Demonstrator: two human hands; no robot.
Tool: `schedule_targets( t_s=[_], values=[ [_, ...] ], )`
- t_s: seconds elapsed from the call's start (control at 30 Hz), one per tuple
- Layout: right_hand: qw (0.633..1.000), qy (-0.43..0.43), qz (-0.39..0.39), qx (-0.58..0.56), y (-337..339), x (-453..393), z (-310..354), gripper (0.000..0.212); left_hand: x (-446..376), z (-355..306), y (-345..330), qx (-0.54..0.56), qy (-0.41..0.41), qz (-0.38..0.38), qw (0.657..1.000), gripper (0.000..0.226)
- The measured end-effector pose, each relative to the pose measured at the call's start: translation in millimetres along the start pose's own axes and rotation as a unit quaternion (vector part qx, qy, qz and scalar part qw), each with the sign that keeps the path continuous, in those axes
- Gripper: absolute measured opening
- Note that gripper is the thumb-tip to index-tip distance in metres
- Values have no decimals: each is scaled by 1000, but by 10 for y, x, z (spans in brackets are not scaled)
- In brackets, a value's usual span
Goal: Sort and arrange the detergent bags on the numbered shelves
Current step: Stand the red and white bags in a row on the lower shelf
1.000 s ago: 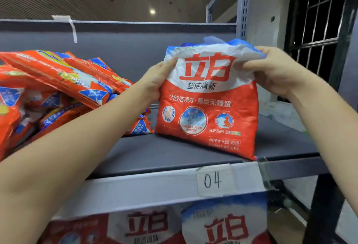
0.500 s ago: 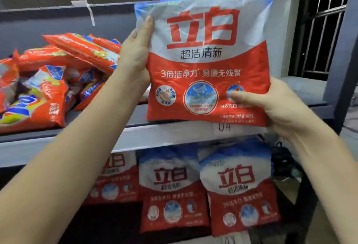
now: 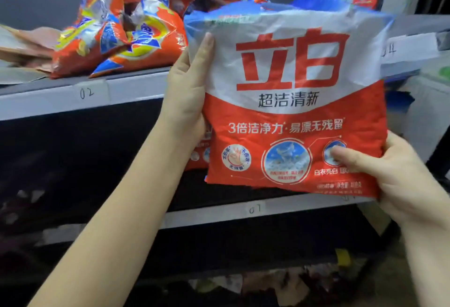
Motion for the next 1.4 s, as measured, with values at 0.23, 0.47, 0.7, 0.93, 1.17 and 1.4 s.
schedule_targets(
  t_s=[0.23,0.47,0.7,0.93,1.17,1.4],
  values=[
    [980,-191,33,-34,-565,720,-1113,74,767,271,1081,-63,44,-52,996,21],
    [951,-301,70,7,-1020,929,-1886,36,1061,697,2062,-61,94,-148,983,29],
    [946,-307,81,63,-1243,476,-2410,28,763,1003,2670,-78,118,-242,960,10],
    [960,-244,57,126,-1315,-417,-2690,22,69,1182,2903,-102,113,-251,956,17],
    [969,-229,-28,94,-1283,-907,-2945,7,-569,1468,3011,-148,182,-231,944,12],
    [967,-196,-113,116,-1202,-1129,-2914,20,-981,1484,2999,-127,178,-164,962,9]
  ],
)
Point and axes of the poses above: each hand's wrist, its own x-axis away from the middle knuckle, its own y-axis out of the back of the hand, z = x × y, the point moved 9 cm from there along -x, towards the middle knuckle, and after that the axes turned 5 degrees about y, right-handed, at the moved point
